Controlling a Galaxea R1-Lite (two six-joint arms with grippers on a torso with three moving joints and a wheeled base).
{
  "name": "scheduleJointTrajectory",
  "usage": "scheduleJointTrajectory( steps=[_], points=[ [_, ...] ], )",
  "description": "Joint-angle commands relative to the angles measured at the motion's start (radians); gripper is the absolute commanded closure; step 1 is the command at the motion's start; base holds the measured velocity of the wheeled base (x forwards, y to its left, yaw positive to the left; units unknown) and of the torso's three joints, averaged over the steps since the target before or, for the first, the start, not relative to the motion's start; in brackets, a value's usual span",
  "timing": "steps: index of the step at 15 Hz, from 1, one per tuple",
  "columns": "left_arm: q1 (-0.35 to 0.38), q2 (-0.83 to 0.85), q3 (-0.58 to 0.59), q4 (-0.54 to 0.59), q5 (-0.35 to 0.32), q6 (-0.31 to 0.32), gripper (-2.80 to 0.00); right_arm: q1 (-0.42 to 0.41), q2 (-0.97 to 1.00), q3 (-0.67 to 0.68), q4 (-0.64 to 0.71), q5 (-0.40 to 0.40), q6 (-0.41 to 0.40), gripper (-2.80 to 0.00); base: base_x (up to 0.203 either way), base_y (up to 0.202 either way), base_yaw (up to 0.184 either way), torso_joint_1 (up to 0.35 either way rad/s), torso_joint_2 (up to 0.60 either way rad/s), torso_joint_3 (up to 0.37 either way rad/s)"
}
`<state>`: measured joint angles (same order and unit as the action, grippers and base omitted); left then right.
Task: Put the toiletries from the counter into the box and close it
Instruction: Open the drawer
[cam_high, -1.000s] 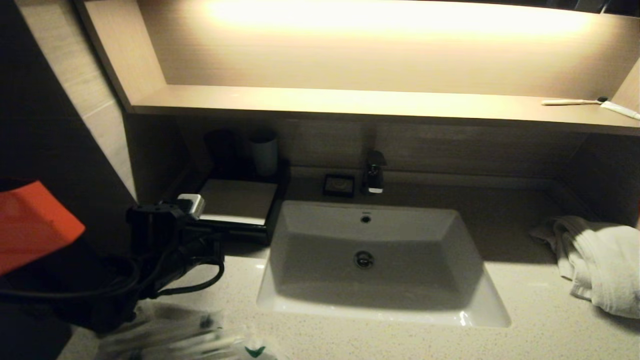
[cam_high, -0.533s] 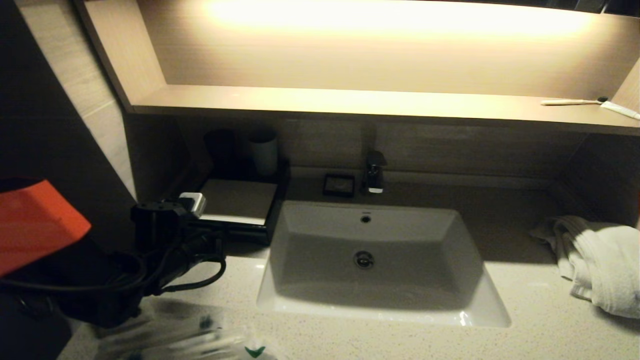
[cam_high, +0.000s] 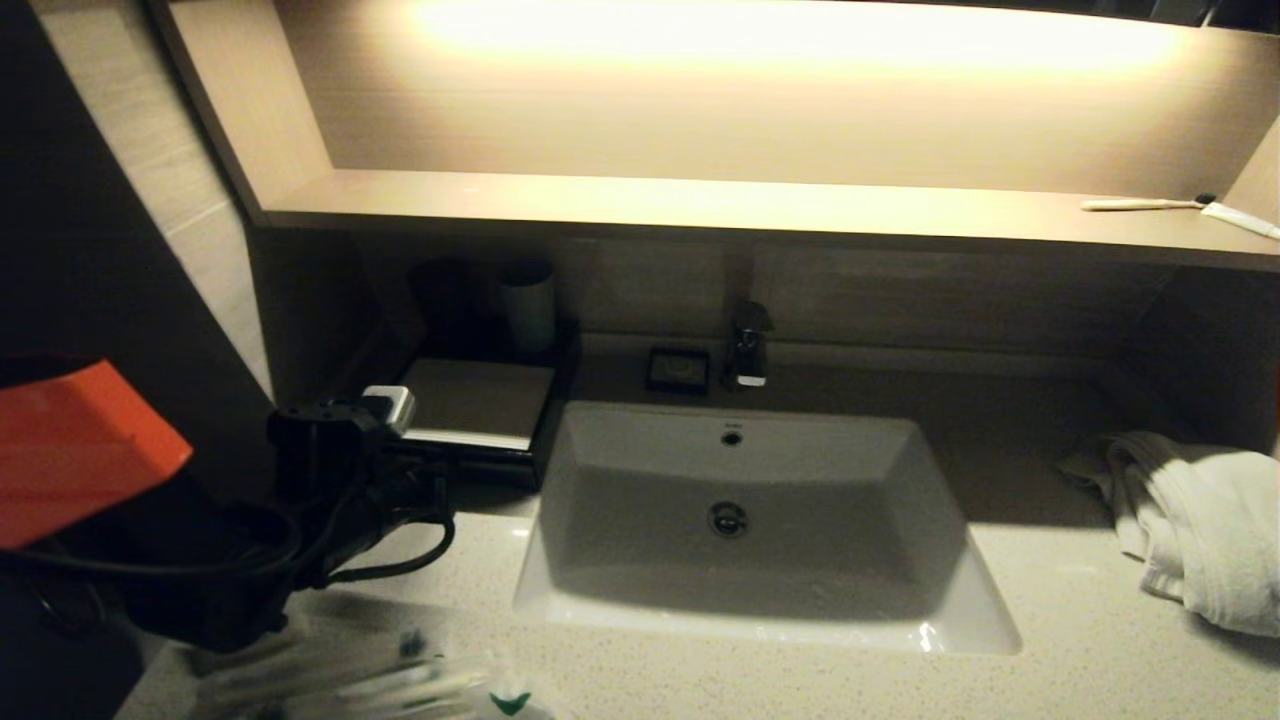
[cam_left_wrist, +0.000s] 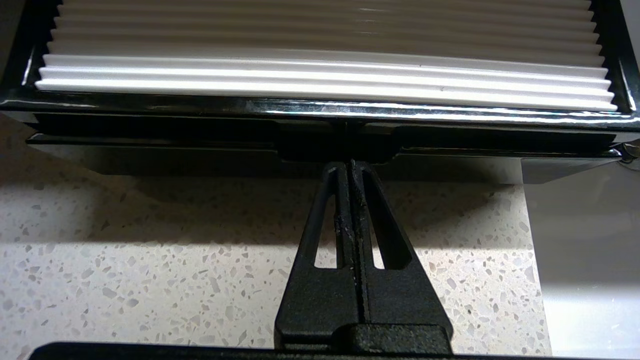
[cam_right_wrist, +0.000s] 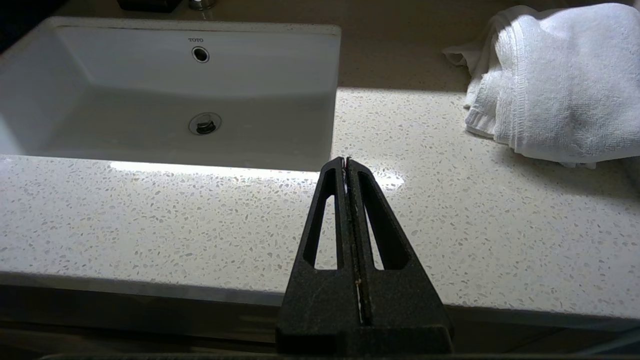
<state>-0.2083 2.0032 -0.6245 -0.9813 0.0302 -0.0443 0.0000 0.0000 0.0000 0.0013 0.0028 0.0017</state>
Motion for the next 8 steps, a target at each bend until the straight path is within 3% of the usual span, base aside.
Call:
scheduleJointTrajectory(
  steps=[1, 8],
  points=[
    [0.001, 0.011, -0.006, -0.007, 0.0, 0.0, 0.0, 0.0, 0.0, 0.0, 0.0, 0.0, 0.0, 0.0, 0.0, 0.0, 0.0, 0.0, 0.0, 0.0],
    [0.001, 0.012, -0.015, -0.008, 0.0, -0.002, 0.0, 0.0, 0.0, 0.0, 0.0, 0.0, 0.0, 0.0, 0.0, 0.0, 0.0, 0.0, 0.0, 0.0]
  ],
)
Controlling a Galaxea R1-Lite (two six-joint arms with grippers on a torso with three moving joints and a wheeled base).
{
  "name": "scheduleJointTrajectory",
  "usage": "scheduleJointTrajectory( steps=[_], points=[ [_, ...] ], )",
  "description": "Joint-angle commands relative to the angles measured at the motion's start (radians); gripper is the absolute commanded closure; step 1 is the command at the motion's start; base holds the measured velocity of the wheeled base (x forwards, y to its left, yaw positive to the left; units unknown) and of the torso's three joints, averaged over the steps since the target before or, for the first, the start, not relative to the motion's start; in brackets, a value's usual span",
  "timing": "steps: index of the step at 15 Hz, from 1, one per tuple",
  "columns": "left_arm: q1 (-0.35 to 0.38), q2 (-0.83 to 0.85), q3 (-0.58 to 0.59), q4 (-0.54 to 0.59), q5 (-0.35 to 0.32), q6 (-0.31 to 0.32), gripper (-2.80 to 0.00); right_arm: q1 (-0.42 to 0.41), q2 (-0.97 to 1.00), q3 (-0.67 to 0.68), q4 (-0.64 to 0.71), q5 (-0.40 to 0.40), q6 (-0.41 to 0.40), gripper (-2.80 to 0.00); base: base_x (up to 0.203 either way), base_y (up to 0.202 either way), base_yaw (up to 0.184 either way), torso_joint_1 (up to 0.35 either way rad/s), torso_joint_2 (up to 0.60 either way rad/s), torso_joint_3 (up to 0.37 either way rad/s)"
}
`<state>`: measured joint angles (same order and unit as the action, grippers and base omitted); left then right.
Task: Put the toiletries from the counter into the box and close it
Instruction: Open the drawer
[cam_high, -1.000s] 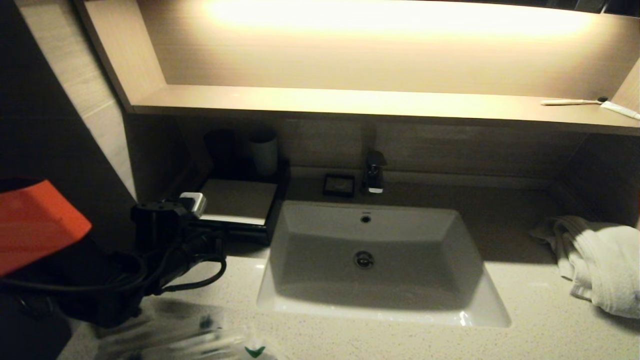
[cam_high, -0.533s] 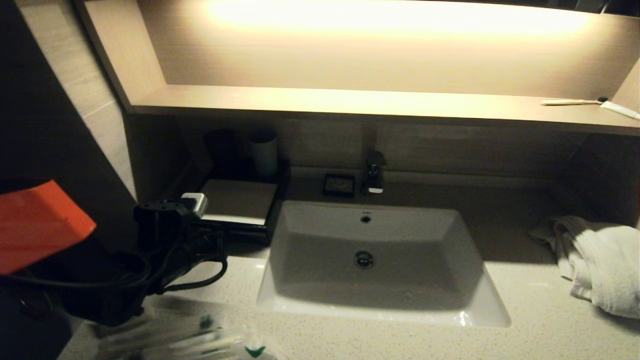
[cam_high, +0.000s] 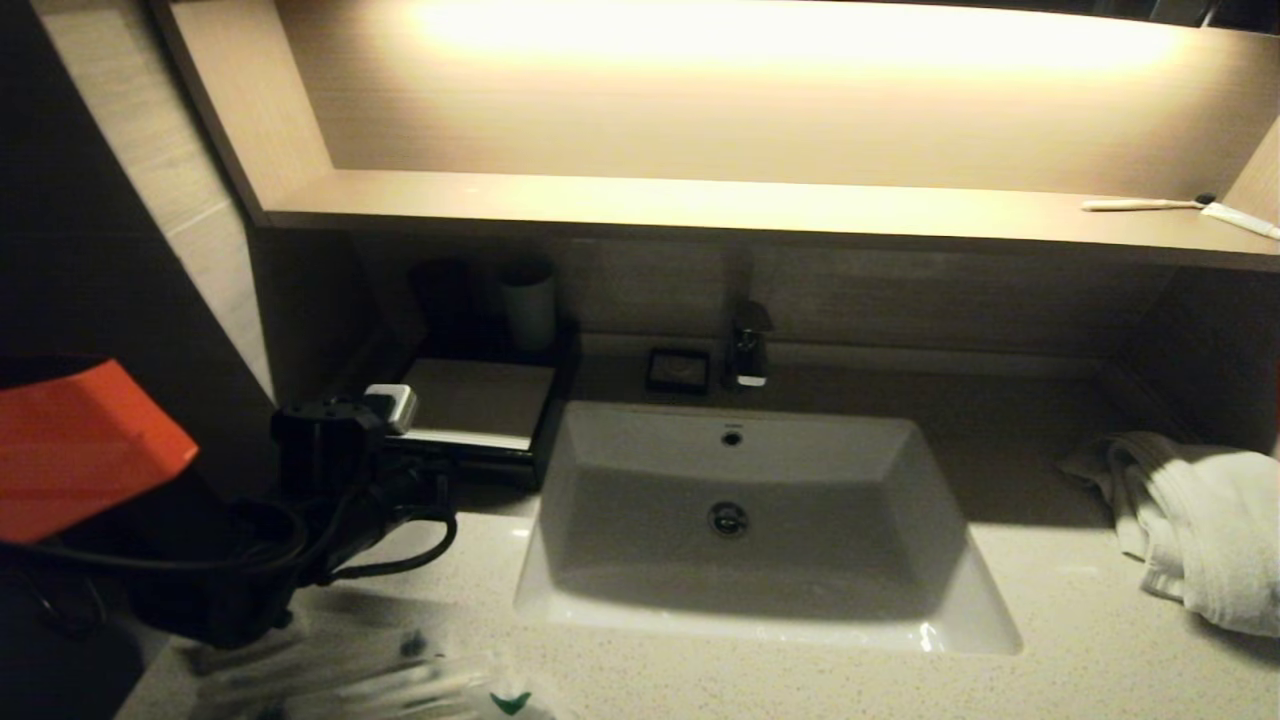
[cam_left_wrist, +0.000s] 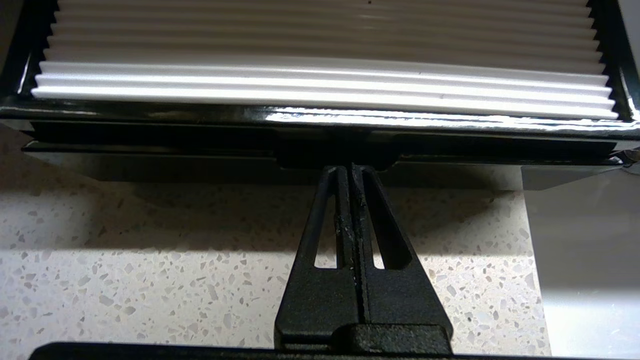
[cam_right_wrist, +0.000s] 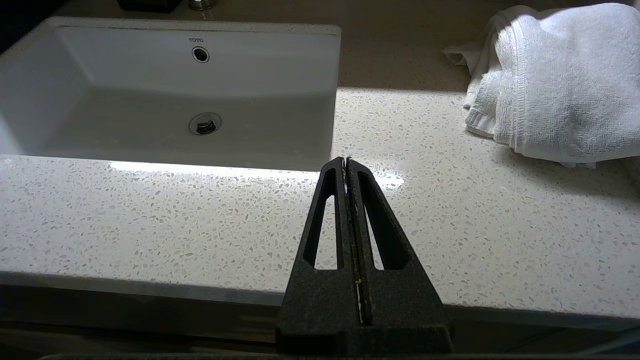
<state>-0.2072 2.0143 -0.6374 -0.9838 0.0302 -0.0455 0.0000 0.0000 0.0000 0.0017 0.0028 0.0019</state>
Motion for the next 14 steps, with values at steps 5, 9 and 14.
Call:
scheduleJointTrajectory(
  steps=[5, 9, 14],
  points=[
    [0.0, 0.004, -0.008, -0.006, 0.0, 0.0, 0.0, 0.0, 0.0, 0.0, 0.0, 0.0, 0.0, 0.0, 0.0, 0.0, 0.0, 0.0, 0.0, 0.0],
    [0.0, 0.012, -0.014, -0.006, 0.0, 0.0, 0.0, 0.0, 0.0, 0.0, 0.0, 0.0, 0.0, 0.0, 0.0, 0.0, 0.0, 0.0, 0.0, 0.0],
    [0.0, 0.021, -0.024, -0.006, 0.0, 0.0, 0.0, 0.0, 0.0, 0.0, 0.0, 0.0, 0.0, 0.0, 0.0, 0.0, 0.0, 0.0, 0.0, 0.0]
  ],
)
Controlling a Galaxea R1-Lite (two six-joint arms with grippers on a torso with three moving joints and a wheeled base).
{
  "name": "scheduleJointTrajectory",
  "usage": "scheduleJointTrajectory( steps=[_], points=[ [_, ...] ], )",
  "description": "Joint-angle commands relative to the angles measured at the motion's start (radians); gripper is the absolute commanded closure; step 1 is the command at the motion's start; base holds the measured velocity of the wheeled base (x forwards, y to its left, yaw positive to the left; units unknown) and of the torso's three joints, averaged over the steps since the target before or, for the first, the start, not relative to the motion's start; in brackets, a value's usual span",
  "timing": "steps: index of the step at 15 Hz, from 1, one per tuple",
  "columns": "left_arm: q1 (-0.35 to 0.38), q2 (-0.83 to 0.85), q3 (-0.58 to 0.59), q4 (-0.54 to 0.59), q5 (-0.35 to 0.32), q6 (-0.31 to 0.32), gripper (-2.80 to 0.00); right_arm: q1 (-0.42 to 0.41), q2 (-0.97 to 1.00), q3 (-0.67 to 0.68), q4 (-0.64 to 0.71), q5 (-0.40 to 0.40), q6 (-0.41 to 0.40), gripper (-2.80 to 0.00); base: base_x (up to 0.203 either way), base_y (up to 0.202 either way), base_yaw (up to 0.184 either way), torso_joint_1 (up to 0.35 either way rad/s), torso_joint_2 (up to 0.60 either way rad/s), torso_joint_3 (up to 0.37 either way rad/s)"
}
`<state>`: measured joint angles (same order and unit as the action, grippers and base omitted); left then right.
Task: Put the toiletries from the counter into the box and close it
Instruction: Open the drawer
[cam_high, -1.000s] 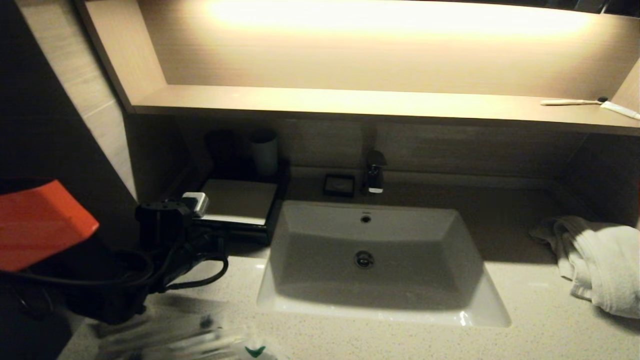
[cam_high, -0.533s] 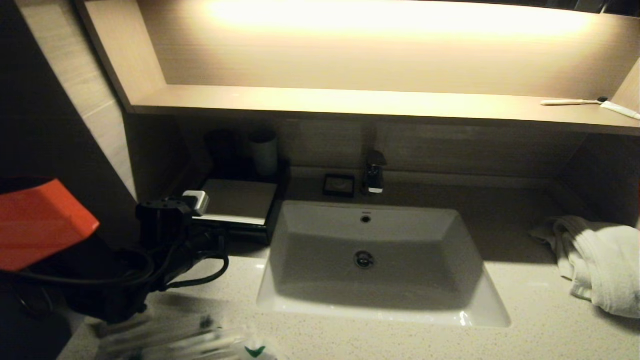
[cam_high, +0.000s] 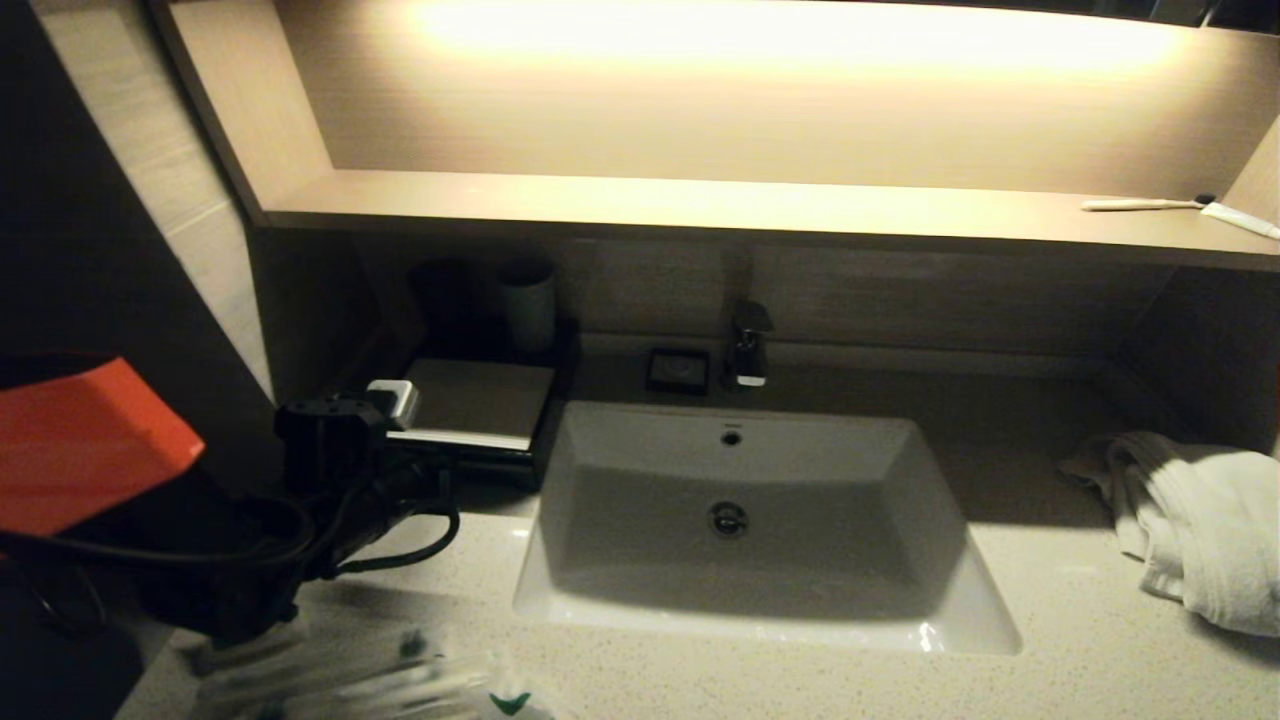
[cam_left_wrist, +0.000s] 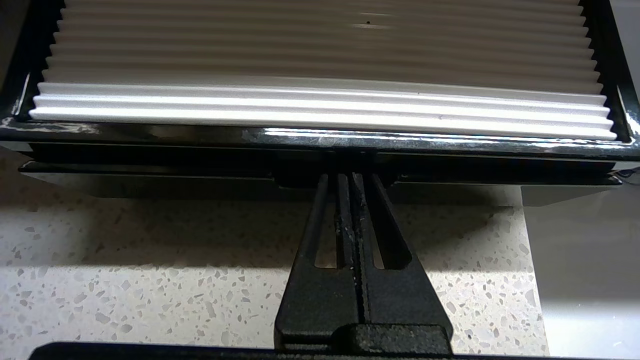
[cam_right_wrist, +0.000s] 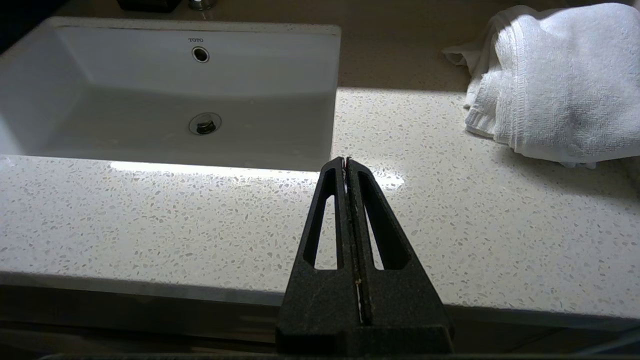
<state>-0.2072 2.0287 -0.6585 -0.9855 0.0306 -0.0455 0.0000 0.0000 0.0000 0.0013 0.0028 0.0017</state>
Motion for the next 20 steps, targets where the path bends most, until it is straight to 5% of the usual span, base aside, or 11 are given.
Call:
scheduleJointTrajectory(
  steps=[1, 20],
  points=[
    [0.0, 0.007, -0.003, -0.004, 0.0, 0.0, 0.0, 0.0, 0.0, 0.0, 0.0, 0.0, 0.0, 0.0, 0.0, 0.0, 0.0, 0.0, 0.0, 0.0],
    [0.002, 0.042, -0.045, -0.004, 0.0, -0.002, 0.0, 0.0, 0.0, 0.0, 0.0, 0.0, 0.0, 0.0, 0.0, 0.0, 0.0, 0.0, 0.0, 0.0]
  ],
)
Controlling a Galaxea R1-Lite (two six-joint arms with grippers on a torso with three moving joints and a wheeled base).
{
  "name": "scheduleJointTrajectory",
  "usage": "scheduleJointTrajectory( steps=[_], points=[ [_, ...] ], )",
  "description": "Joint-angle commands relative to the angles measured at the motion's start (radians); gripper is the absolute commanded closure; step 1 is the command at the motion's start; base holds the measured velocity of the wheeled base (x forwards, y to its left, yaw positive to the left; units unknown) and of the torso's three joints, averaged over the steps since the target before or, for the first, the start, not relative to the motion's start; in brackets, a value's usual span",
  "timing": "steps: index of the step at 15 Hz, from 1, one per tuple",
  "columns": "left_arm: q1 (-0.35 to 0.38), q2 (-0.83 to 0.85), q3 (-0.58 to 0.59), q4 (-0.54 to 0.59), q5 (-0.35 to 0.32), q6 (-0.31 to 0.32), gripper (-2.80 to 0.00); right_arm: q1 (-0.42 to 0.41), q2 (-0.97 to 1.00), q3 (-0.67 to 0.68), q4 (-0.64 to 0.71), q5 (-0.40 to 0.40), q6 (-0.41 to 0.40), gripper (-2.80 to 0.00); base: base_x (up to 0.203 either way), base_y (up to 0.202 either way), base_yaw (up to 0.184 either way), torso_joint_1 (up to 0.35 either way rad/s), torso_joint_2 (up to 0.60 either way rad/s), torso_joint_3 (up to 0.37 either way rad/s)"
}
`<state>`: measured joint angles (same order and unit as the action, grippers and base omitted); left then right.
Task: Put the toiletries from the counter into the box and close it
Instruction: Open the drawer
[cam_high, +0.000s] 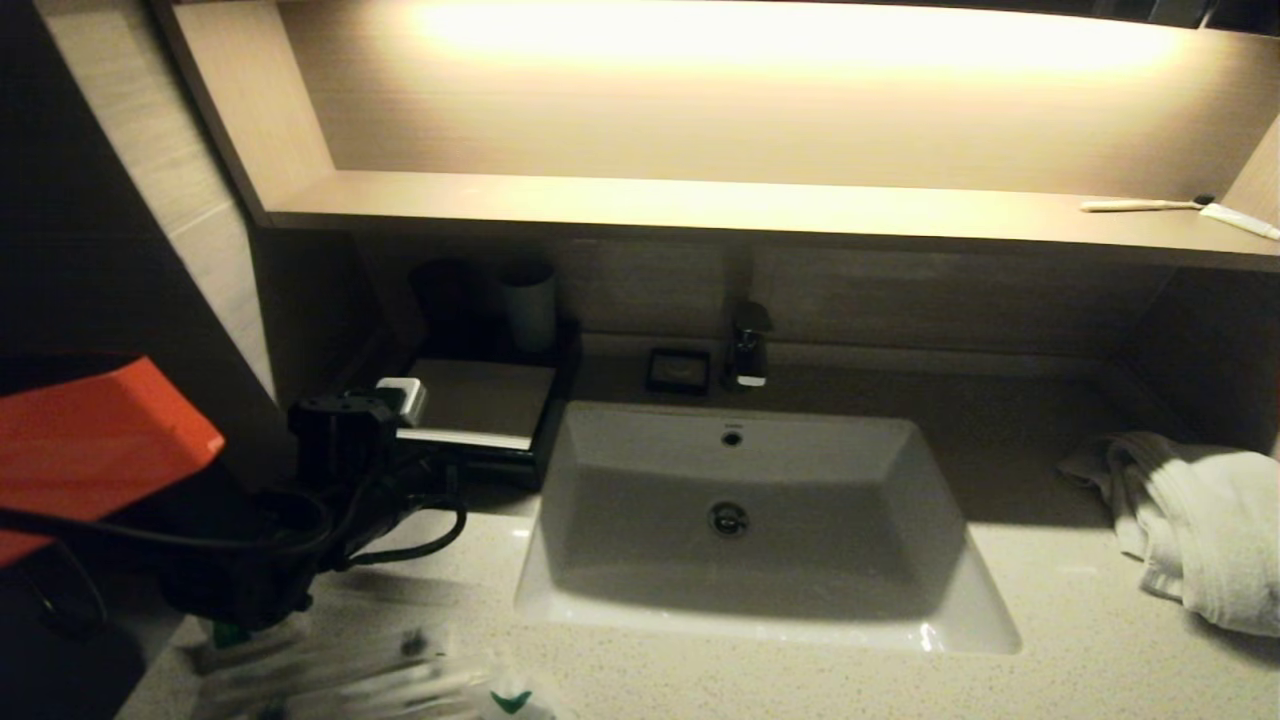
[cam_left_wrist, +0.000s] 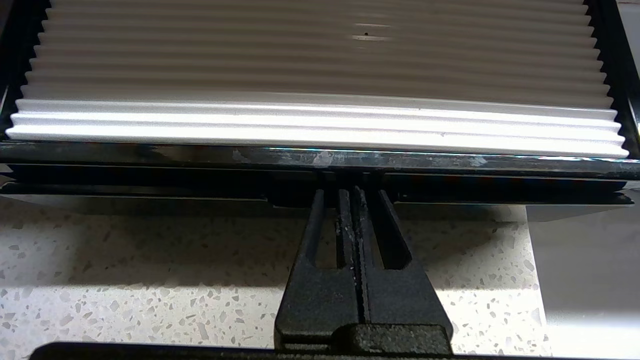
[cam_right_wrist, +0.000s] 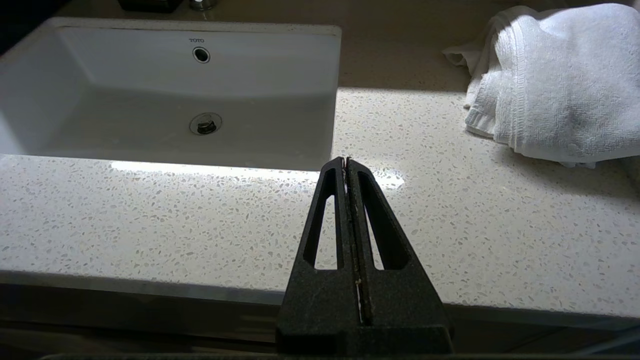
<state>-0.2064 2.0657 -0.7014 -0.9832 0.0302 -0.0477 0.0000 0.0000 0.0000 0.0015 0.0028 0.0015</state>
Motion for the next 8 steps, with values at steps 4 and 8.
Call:
scheduleJointTrajectory(
  steps=[4, 8],
  points=[
    [-0.001, 0.01, -0.006, -0.006, 0.0, 0.0, 0.0, 0.0, 0.0, 0.0, 0.0, 0.0, 0.0, 0.0, 0.0, 0.0, 0.0, 0.0, 0.0, 0.0],
    [0.001, 0.01, -0.004, -0.005, 0.002, 0.0, 0.0, 0.0, 0.0, 0.0, 0.0, 0.0, 0.0, 0.0, 0.0, 0.0, 0.0, 0.0, 0.0, 0.0]
  ],
)
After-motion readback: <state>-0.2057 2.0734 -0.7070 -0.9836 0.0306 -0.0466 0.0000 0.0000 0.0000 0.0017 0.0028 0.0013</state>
